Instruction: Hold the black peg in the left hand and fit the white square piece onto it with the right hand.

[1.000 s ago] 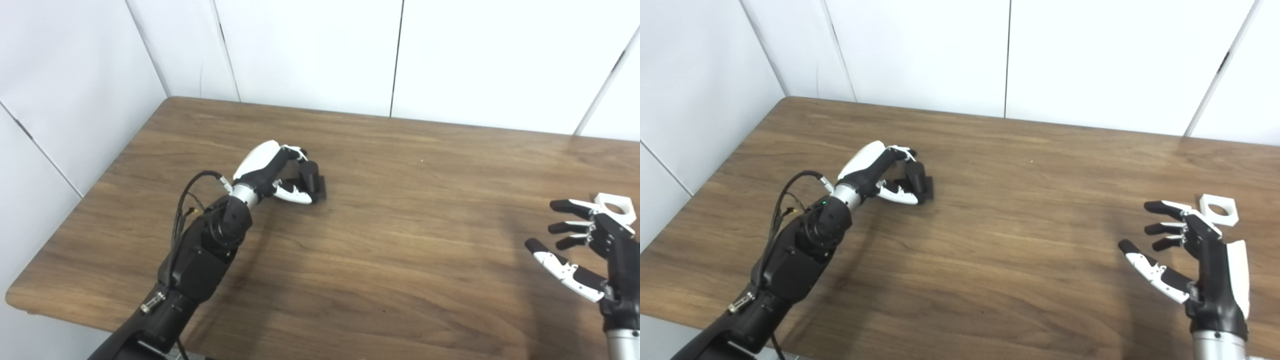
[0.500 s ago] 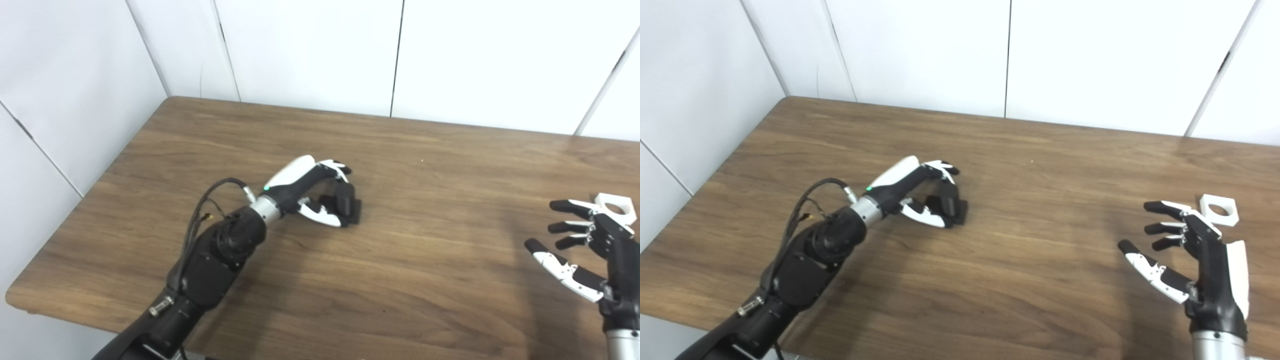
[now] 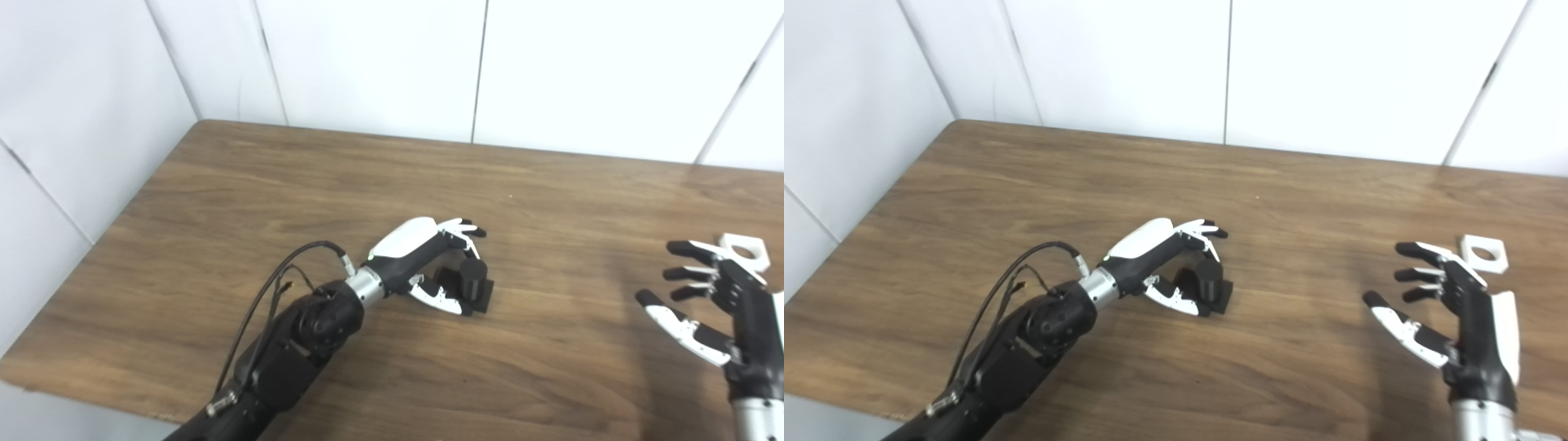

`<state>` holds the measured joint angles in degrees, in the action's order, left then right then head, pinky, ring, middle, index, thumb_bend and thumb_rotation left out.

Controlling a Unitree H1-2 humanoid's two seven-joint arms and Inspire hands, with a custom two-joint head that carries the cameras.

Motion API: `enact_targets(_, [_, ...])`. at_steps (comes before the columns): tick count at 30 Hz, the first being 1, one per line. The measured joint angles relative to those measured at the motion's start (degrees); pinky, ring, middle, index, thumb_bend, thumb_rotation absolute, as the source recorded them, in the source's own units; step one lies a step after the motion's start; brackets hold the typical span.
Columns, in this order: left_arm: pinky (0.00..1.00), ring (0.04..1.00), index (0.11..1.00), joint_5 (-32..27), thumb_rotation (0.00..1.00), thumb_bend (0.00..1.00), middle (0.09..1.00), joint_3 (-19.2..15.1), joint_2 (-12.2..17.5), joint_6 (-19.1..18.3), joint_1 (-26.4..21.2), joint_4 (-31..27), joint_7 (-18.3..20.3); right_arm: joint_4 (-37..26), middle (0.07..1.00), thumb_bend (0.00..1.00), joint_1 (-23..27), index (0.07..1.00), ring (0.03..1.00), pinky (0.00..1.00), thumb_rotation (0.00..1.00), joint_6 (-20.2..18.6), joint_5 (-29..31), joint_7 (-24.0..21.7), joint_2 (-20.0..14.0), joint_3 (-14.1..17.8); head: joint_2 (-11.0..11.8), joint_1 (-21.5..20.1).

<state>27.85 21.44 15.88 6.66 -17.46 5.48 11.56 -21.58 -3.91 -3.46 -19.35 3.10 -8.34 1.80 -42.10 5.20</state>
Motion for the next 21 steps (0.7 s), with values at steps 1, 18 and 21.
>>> enact_targets(1, [0.86,0.963,0.492,-0.12,0.08,0.52,0.9,0.19,-0.22,0.16,0.2,-0.32,0.18,0.0,0.72,0.49,0.02,0.671,0.608,0.47,0.0,0.0,-0.27,0.04,0.01,-0.1,0.0,-0.02])
enact_targets(18, [0.85,0.955,0.492,-0.57,0.07,0.52,0.895,3.89,-2.19,3.53,0.99,-0.83,1.99,-1.02,0.734,0.49,0.76,0.687,0.597,0.46,0.11,-0.44,-2.76,0.78,1.14,-0.99,-1.59,-15.57])
enact_targets(21, [0.85,0.952,0.492,-0.59,0.07,0.52,0.892,3.92,-2.22,3.56,1.09,-0.83,2.0,-1.07,0.732,0.5,0.76,0.685,0.595,0.45,0.11,-0.47,-2.83,0.78,1.14,-0.98,-1.59,-15.66])
